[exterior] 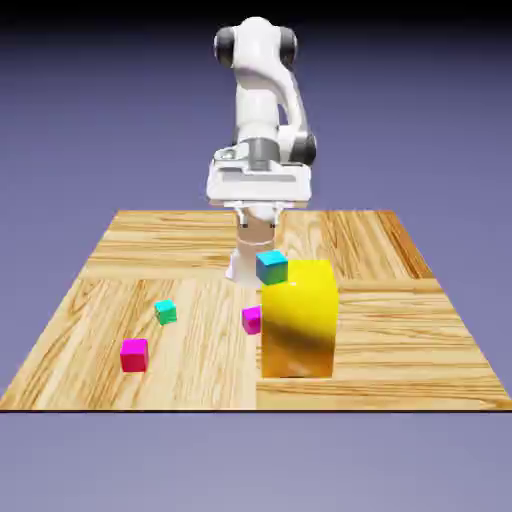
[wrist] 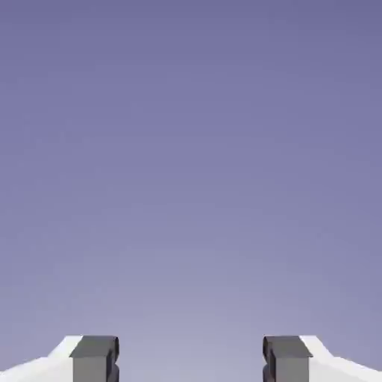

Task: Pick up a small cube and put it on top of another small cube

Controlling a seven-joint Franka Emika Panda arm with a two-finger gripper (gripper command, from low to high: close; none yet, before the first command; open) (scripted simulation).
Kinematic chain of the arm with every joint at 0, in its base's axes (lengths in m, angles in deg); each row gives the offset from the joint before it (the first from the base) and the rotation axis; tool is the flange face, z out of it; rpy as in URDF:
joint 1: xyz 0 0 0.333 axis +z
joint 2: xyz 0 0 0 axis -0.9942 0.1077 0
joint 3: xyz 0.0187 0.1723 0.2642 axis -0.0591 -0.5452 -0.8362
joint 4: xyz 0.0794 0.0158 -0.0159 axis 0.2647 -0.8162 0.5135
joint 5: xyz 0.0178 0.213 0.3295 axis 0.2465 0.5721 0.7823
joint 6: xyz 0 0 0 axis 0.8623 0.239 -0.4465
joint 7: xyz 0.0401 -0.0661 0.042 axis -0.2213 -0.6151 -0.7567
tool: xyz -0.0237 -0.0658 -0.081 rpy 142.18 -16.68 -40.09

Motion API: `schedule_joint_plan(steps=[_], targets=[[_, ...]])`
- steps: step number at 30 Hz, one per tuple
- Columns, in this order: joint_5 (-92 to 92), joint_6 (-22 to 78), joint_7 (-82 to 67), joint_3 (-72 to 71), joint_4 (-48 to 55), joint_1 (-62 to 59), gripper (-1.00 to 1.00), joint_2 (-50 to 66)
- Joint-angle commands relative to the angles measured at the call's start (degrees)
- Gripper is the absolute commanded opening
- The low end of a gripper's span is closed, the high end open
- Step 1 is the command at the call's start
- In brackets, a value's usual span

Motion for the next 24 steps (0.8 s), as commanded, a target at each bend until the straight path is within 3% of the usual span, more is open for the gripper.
schedule_joint_plan(steps=[1,24], targets=[[2.0,0.7,1.4,-2.1,0.9,-1.1,0.00,1.2],[51.7,6.9,46.6,-31.2,4.7,-48.6,0.00,33.5]])
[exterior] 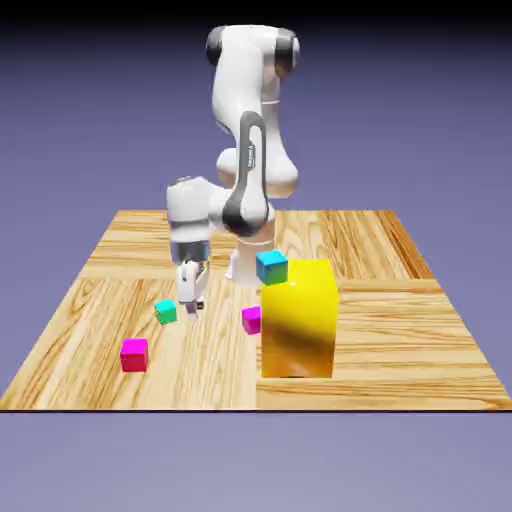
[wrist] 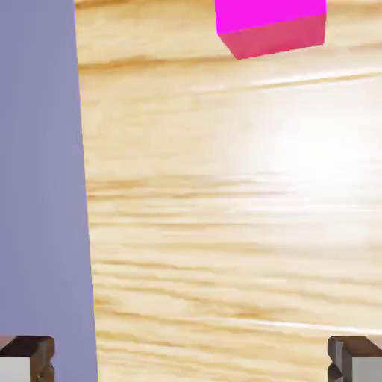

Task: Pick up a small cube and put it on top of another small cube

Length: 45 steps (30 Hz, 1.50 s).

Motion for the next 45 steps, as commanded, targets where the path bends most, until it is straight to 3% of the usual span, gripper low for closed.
schedule_joint_plan(steps=[1,30,45], targets=[[2.2,0.3,2.0,-1.3,0.2,-1.9,0.00,1.4],[64.5,7.5,58.9,-37.1,4.3,-62.1,0.00,42.1],[79.4,-4.6,73.3,-28.1,-14.8,-93.3,0.00,55.4]])
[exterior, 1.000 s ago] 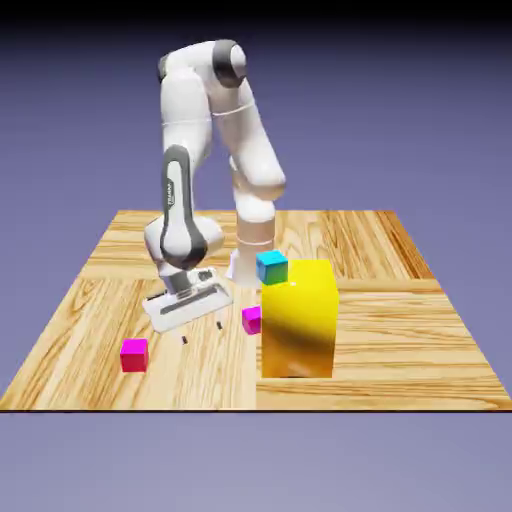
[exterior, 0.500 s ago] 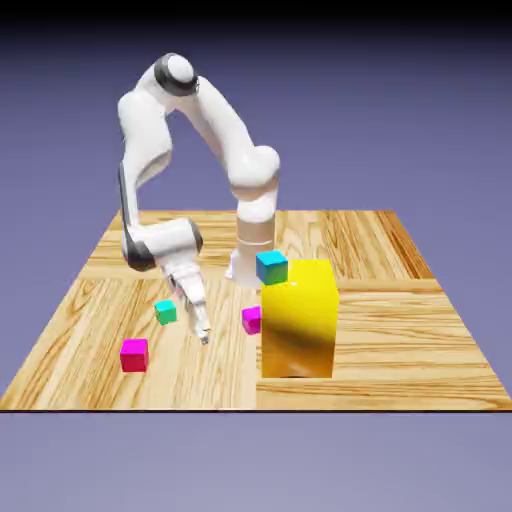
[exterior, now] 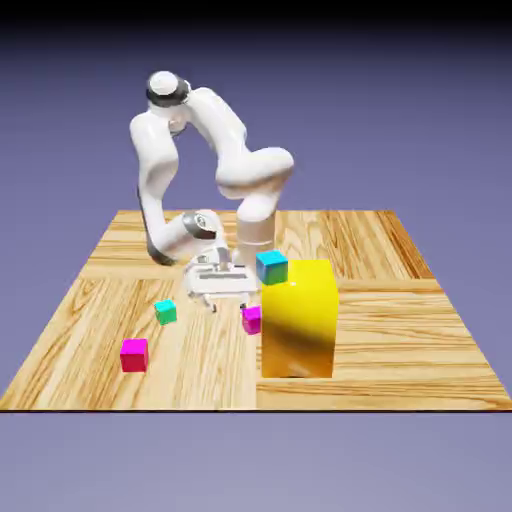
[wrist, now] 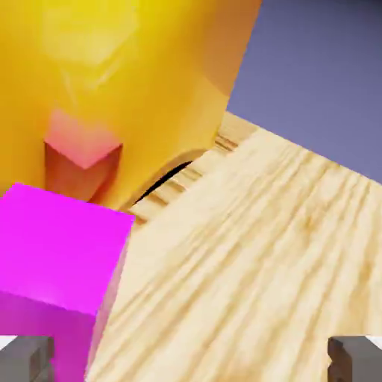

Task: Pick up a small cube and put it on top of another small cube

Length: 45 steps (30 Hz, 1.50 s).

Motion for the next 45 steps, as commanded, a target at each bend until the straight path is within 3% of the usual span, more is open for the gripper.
schedule_joint_plan(steps=[1,14,15,27,45], targets=[[1.4,-1.0,0.8,0.0,-1.2,-1.5,0.00,0.7],[8.5,11.4,-5.0,12.0,5.8,21.1,0.00,5.1],[8.5,11.4,-5.0,12.0,5.8,21.1,-1.00,5.1],[2.8,-1.8,0.5,-1.1,-1.9,-1.4,-1.00,0.7],[-3.6,2.8,-44.3,-16.7,10.4,9.4,-1.00,-13.0]])
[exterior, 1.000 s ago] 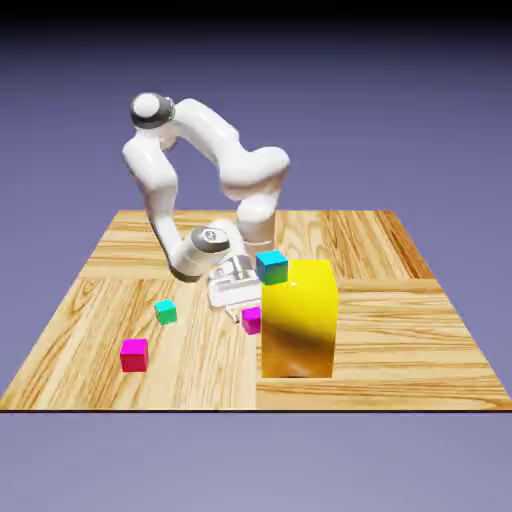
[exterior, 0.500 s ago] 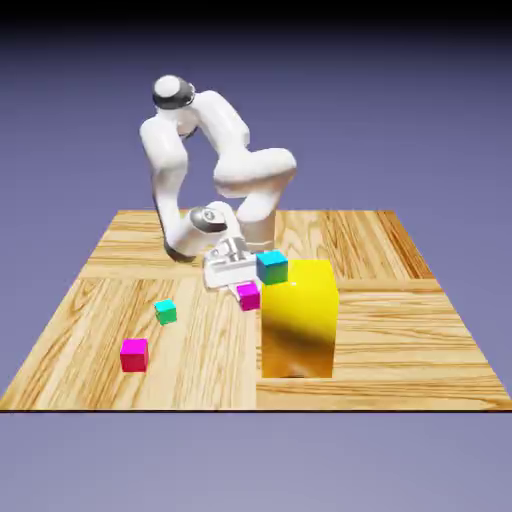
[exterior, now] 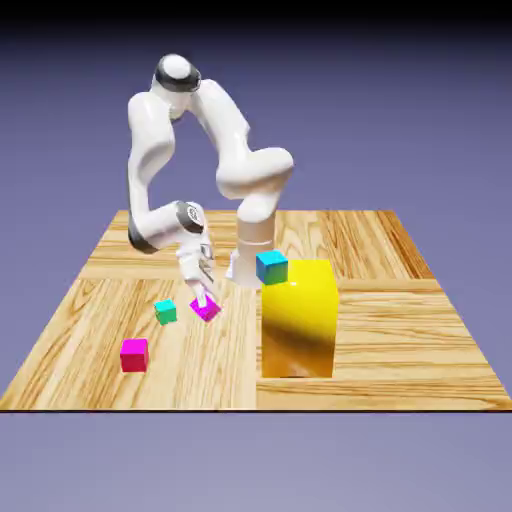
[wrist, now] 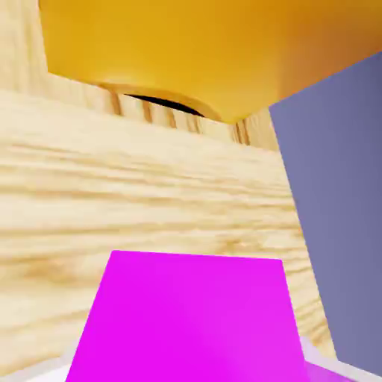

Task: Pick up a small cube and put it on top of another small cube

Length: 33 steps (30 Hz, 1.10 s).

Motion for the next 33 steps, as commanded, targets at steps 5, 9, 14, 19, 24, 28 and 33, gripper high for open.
schedule_joint_plan(steps=[5,9,14,19,24,28,33], targets=[[-4.2,4.6,-8.8,-3.7,4.6,2.9,-1.00,-6.3],[-11.3,13.3,-6.3,-4.4,9.5,4.4,-1.00,-14.6],[-20.1,24.1,-3.2,-5.4,15.7,6.2,-1.00,-25.0],[-28.9,35.0,-0.1,-6.3,21.8,8.0,-1.00,-35.4],[-37.7,45.9,3.0,-7.2,27.9,9.7,-1.00,-45.8],[-44.7,54.5,5.5,-8.0,32.8,11.2,-1.00,-54.1],[-53.6,65.4,8.7,-8.9,38.9,13.0,-1.00,-64.5]])
